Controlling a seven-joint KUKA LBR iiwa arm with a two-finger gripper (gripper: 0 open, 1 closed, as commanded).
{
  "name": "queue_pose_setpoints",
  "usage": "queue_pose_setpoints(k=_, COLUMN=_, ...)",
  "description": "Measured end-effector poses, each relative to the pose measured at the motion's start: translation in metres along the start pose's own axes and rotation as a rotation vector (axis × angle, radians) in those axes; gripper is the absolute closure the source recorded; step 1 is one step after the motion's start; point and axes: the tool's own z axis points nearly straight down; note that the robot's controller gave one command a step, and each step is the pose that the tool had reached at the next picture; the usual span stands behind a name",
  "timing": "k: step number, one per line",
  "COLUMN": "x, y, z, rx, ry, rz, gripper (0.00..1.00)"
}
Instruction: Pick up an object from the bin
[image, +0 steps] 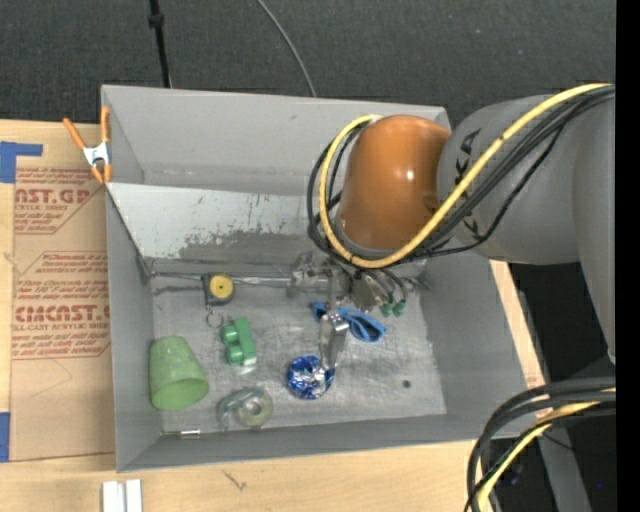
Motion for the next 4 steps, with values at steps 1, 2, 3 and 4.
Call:
queue_pose_setpoints(k=1, x=0.0496, y=-0.0022, z=0.1001, rx=0.006, ry=-0.018, rz=-0.342, gripper=0.0)
queue_pose_setpoints(k=2, x=0.048, y=-0.0017, z=0.0981, rx=0.007, ry=-0.021, rz=-0.343, gripper=1.0)
queue_pose_setpoints(k=3, x=0.0525, y=-0.0027, z=0.1009, rx=0.004, ry=-0.004, rz=-0.343, gripper=0.0)
queue_pose_setpoints(k=4, x=0.0484, y=-0.0016, z=0.0981, rx=0.006, ry=-0.02, rz=-0.343, gripper=1.0)
